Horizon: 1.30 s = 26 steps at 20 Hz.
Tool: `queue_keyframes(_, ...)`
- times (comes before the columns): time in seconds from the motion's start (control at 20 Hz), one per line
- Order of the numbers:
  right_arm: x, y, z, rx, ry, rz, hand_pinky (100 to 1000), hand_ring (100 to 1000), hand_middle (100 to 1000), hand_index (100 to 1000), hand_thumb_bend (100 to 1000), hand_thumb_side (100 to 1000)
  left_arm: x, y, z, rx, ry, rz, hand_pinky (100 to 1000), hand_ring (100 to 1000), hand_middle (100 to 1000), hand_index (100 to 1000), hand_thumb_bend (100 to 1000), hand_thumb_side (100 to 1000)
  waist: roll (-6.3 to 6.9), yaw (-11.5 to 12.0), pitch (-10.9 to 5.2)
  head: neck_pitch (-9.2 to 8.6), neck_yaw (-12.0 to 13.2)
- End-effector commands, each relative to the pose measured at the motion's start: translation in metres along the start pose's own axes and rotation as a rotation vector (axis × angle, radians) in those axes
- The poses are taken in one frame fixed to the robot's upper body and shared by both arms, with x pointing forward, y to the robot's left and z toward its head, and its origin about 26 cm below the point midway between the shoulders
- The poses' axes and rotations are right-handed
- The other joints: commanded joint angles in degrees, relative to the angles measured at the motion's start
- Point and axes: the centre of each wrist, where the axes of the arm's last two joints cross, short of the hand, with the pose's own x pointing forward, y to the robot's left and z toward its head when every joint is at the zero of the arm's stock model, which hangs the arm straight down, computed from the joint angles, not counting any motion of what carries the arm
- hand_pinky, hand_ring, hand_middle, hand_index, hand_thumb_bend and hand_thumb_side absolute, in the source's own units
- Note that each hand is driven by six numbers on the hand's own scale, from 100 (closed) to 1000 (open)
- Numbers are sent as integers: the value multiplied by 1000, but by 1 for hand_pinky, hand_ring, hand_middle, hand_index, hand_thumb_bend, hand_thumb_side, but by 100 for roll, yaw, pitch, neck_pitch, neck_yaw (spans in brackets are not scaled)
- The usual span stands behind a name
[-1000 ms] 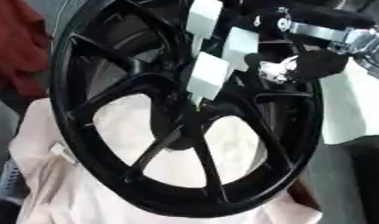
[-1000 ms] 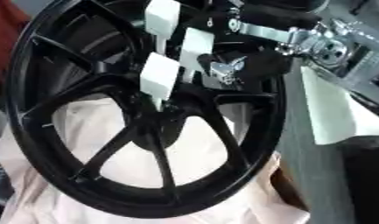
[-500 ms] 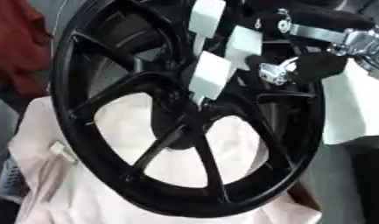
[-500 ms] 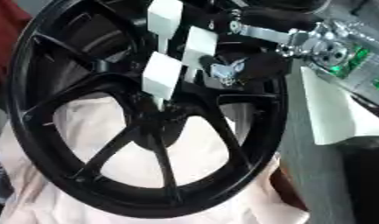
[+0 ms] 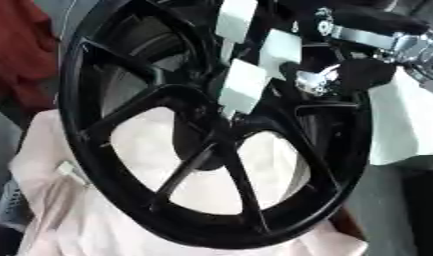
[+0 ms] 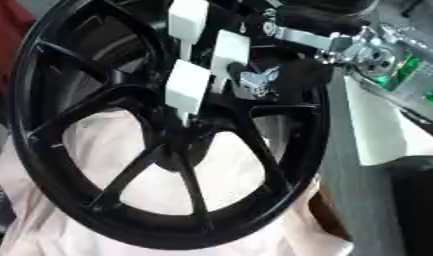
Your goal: Pull the pin out of the wheel hub.
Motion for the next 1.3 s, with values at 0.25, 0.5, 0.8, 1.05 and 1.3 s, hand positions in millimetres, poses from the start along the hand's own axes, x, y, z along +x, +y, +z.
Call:
queue_keyframes(0.25,2,-9,2,-36,-8,-14,855,911,619,824,100,731,7,2,-2,0,-29,-9,652,611,553,810,118,781,36,11,-85,-2,12)
queue_keyframes(0.5,2,-8,2,-32,-8,-34,831,861,541,758,100,541,7,2,-1,0,-27,-11,654,610,552,810,118,782,27,20,-84,6,23)
queue_keyframes(0.8,1,-8,2,-12,-4,-40,818,817,495,713,100,416,7,2,-1,0,-26,-12,654,609,552,810,119,784,24,24,-75,15,24)
queue_keyframes(1.05,2,-12,2,-50,-7,-84,793,786,462,674,100,437,7,2,-1,-1,-24,-13,655,608,552,810,118,784,23,21,-76,10,30)
queue_keyframes(1.3,2,-19,5,-99,-10,-144,759,750,434,640,100,384,6,3,0,-1,-20,-16,656,608,551,808,118,784,19,7,-89,-16,36)
